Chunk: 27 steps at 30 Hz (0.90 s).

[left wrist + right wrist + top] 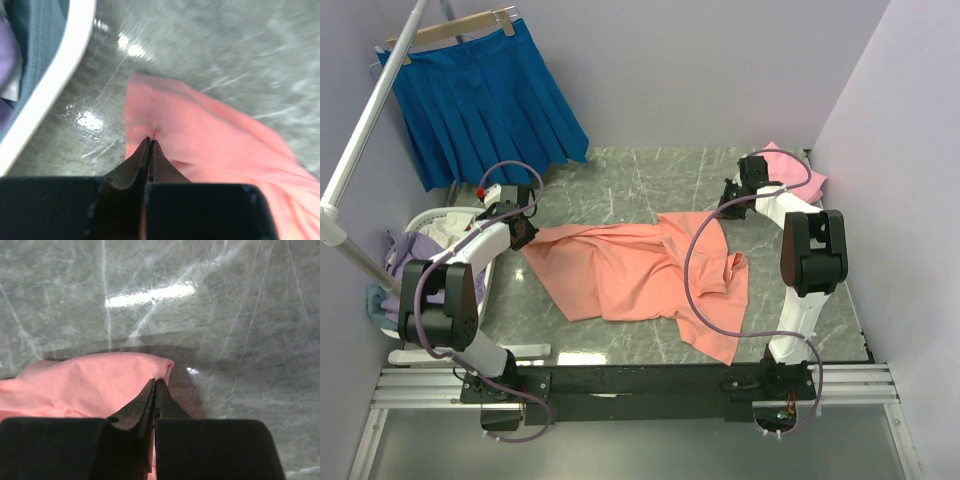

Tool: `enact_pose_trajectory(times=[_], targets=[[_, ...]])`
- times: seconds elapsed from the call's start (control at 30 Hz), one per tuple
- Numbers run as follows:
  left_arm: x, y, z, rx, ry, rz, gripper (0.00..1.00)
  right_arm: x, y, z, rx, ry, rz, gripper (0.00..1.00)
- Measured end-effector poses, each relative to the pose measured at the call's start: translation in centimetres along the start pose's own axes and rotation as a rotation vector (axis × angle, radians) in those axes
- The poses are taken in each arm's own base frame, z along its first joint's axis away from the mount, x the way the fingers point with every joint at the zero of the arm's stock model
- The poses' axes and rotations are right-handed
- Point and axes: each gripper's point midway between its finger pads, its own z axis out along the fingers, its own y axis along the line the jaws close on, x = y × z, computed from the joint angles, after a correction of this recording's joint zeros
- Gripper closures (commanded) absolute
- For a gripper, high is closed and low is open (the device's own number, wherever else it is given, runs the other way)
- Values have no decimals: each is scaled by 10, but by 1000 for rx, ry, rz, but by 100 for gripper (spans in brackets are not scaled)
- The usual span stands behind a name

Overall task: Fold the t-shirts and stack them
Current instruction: Flatten out the tshirt

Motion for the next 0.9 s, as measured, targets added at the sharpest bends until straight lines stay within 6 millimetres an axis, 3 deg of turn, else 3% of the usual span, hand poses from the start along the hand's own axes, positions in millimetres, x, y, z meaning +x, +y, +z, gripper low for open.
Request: enact_pose_trajectory(times=[0.17, 0.27, 0.53, 0.67, 0.8, 0.9], targets=[[-24, -15, -19, 62, -53, -25, 99, -11, 9, -15, -21, -40, -14, 100], [-28, -20, -22, 83, -57, -28, 99, -17, 13, -22, -30, -62, -19, 100], [-43, -35, -23, 113, -63, -37, 99, -34, 25, -35, -66, -111, -39, 100], [-54, -48, -16, 131, -45, -36, 99, -48, 33, -54, -80, -174, -46, 100], [-99, -92, -2, 179, -64, -36, 99, -84, 42, -76, -61, -281, -40, 100], [-126, -121, 8, 226, -84, -36, 99, -131, 50, -95, -23, -398, -27, 100]])
